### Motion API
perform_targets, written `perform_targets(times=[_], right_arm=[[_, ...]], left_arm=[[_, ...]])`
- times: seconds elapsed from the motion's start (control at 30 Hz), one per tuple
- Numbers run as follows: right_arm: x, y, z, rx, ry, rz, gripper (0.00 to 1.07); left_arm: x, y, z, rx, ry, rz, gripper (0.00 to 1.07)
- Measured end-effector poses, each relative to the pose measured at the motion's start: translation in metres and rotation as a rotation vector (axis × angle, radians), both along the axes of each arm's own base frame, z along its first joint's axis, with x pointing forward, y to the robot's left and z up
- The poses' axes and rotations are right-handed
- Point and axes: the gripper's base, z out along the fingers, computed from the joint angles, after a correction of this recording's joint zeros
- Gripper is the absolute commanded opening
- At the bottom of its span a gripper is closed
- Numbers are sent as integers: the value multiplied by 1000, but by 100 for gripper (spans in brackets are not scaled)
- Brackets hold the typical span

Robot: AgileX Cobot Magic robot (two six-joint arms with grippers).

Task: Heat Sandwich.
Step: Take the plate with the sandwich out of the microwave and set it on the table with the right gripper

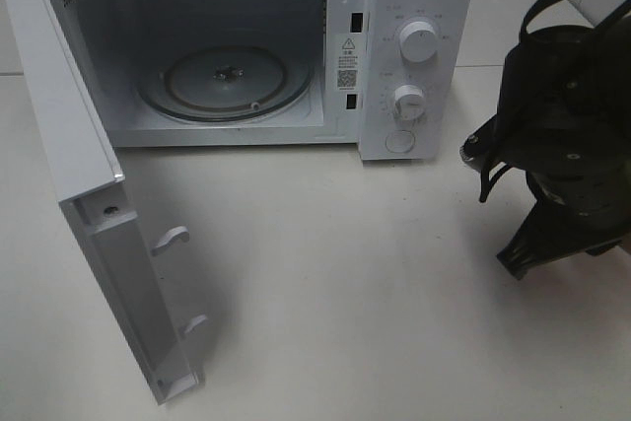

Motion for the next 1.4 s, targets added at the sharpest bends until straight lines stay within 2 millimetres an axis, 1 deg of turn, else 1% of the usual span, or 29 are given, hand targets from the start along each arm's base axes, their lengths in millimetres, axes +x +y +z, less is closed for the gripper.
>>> perform_targets(times=[0.27,0.37,0.43,0.5,0.53,0.67,0.7,0.8,0.83,0.93,1.0,1.07,1.27,1.33,1.37,1.4], right_arm=[[10,-4,-15,-4,-2,-12,7],[13,0,-28,6,11,-3,8],[13,1,-31,10,15,-2,8],[15,3,-41,12,31,1,8],[15,3,-41,12,31,1,8],[17,5,-55,16,43,9,8],[17,5,-55,16,43,9,8],[19,7,-67,15,53,10,9],[19,7,-67,15,53,10,9],[20,8,-77,16,57,9,10],[20,8,-79,12,57,9,10],[21,8,-86,6,63,13,11],[22,7,-88,-6,59,16,15],[22,7,-88,-6,56,14,17],[22,7,-88,-7,56,14,20],[22,7,-88,-7,56,14,20]], left_arm=[[0,0,0,0,0,0,101],[0,0,0,0,0,0,101],[0,0,0,0,0,0,101],[0,0,0,0,0,0,101],[0,0,0,0,0,0,101],[0,0,0,0,0,0,101],[0,0,0,0,0,0,101],[0,0,0,0,0,0,101],[0,0,0,0,0,0,101],[0,0,0,0,0,0,101],[0,0,0,0,0,0,101],[0,0,0,0,0,0,101],[0,0,0,0,0,0,101],[0,0,0,0,0,0,101],[0,0,0,0,0,0,101],[0,0,0,0,0,0,101]])
